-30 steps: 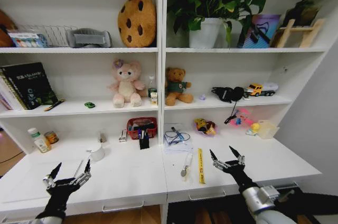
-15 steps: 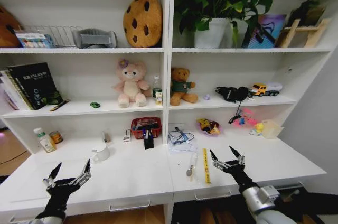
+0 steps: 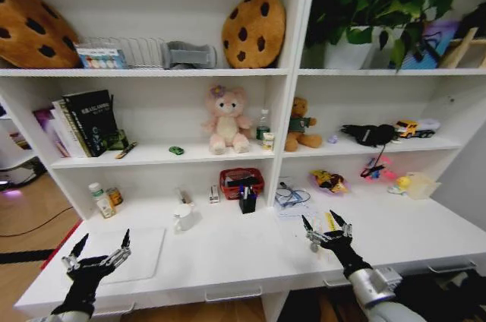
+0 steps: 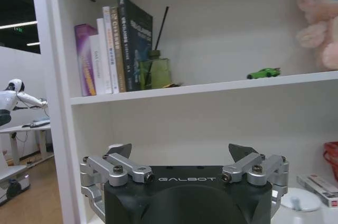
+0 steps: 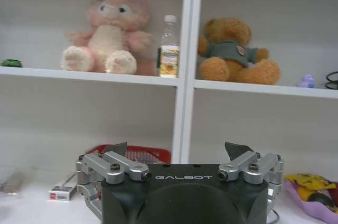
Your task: Organize the objects on the table.
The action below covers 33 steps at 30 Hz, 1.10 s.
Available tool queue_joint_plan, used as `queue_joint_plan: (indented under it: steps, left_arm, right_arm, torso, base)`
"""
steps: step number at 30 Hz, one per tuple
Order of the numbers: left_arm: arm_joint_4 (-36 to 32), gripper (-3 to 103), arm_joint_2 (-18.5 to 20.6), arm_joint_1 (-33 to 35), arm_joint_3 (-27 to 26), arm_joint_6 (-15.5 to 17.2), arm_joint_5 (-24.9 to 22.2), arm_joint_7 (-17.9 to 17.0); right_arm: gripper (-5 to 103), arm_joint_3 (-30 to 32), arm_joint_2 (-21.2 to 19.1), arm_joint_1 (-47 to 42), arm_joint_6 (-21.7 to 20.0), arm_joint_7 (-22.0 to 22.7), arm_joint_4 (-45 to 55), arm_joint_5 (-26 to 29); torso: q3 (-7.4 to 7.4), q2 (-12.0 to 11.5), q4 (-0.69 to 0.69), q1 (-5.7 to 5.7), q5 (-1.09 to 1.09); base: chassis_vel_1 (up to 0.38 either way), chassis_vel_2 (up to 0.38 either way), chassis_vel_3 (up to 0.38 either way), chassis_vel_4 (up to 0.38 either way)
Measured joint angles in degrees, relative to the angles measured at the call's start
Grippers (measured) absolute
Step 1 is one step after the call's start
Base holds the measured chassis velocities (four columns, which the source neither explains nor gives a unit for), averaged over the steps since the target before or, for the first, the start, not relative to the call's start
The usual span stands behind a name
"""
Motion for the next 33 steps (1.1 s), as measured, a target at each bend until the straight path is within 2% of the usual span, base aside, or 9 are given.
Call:
queue_joint_plan:
  steps: [5, 6, 8, 9, 11, 16, 18, 21, 33]
  left_arm:
    - [0.0, 100, 0.0, 0.0, -0.01, 0.0, 0.0, 0.0]
    - [0.0, 100, 0.0, 0.0, 0.0, 0.0, 0.0, 0.0]
    - [0.0, 100, 0.01, 0.0, -0.01, 0.0, 0.0, 0.0]
    - [-0.01, 100, 0.0, -0.01, -0.01, 0.0, 0.0, 0.0]
    - [0.0, 100, 0.0, 0.0, -0.01, 0.0, 0.0, 0.0]
    - [0.0, 100, 0.01, 0.0, -0.02, 0.0, 0.01, -0.02]
    - [0.0, 100, 0.02, 0.0, -0.02, 0.0, 0.0, -0.02]
    - [0.0, 100, 0.0, 0.0, -0.01, 0.0, 0.01, -0.02]
    - [0.0, 100, 0.0, 0.0, 0.01, 0.0, 0.0, 0.01]
  right_arm:
    - [100, -0.01, 0.0, 0.0, -0.01, -0.01, -0.01, 0.01]
    - [100, -0.01, 0.0, 0.0, 0.01, -0.01, 0.0, 0.01]
    - [100, -0.01, 0.0, -0.01, 0.01, -0.01, 0.0, 0.01]
    - [100, -0.01, 0.0, 0.04, 0.0, -0.02, -0.01, 0.01]
    - [100, -0.01, 0.01, 0.0, 0.01, -0.01, -0.01, 0.01]
    - [100, -0.02, 0.01, 0.02, 0.01, -0.02, -0.01, 0.01]
    - [100, -0.02, 0.01, -0.03, 0.01, -0.02, 0.0, 0.01]
    - [100, -0.02, 0.0, 0.01, 0.01, -0.02, 0.0, 0.01]
    - [100, 0.0, -0.01, 0.0, 0.01, 0.0, -0.01, 0.01]
  torso:
    - [0.02, -0.01, 0.02, 0.01, 0.1]
    - [-0.01, 0.01, -0.03, -0.01, -0.02]
    - [-0.02, 0.02, -0.03, -0.02, -0.02]
    - [0.02, -0.02, 0.03, 0.01, 0.15]
    - [-0.01, 0.01, -0.02, -0.02, 0.02]
    - [0.01, -0.01, 0.02, 0.01, 0.06]
    - [-0.01, 0.02, -0.06, -0.03, 0.04]
    - [0.01, -0.01, 0.04, 0.0, 0.05]
    - [0.0, -0.01, -0.01, 0.0, 0.05]
  base:
    - [0.367, 0.378, -0.407, -0.364]
    - [0.348, 0.365, -0.366, -0.352]
    - [0.344, 0.365, -0.366, -0.376]
    - [0.381, 0.355, -0.358, -0.34]
    - [0.344, 0.339, -0.33, -0.321]
    - [0.265, 0.262, -0.277, -0.249]
    - [0.118, 0.03, -0.078, -0.172]
    - [0.054, -0.046, -0.031, -0.068]
    - [-0.033, -0.023, 0.033, 0.03]
